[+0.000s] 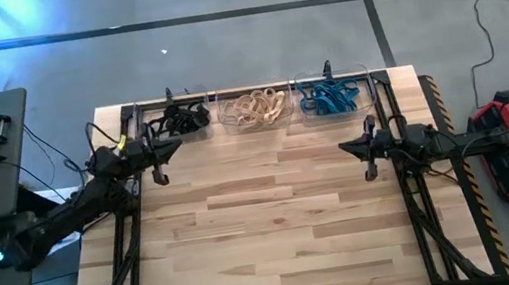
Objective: Sort rubber bands into baskets
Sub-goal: Return to Home Position
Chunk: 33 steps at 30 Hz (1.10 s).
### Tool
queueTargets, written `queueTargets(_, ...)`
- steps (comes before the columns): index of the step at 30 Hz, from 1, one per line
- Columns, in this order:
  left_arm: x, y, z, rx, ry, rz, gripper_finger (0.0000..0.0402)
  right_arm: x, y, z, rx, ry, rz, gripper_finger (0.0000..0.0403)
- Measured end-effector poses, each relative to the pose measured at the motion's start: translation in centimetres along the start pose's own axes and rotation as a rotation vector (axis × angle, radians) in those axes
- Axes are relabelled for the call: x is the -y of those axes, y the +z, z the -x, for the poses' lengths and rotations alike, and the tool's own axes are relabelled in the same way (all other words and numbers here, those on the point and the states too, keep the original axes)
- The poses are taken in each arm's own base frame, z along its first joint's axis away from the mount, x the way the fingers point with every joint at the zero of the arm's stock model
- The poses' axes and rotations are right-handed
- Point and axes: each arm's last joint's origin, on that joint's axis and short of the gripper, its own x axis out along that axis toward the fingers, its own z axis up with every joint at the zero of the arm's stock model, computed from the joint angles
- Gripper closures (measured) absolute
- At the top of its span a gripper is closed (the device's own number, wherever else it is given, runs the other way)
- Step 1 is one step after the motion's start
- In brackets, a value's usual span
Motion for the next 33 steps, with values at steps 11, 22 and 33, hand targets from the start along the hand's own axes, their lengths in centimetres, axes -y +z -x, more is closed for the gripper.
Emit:
queueTargets(11,0.2,0.4,2.3,0.010,0.023,0.001,0.0401,0.3,0.0,0.0,0.005,-0.038,0.009,0.0403)
queueTargets(22,-0.6,-0.3,2.7,-0.069,0.077,0.042,0.0401,1.3,0.1,0.0,0.016,-0.197,0.027,0.0403)
queueTargets(33,-1.5,-1.1,3.3,-0.143,0.200,0.068,0.0401,2.1,0.1,0.1,0.015,-0.326,0.036,0.0403)
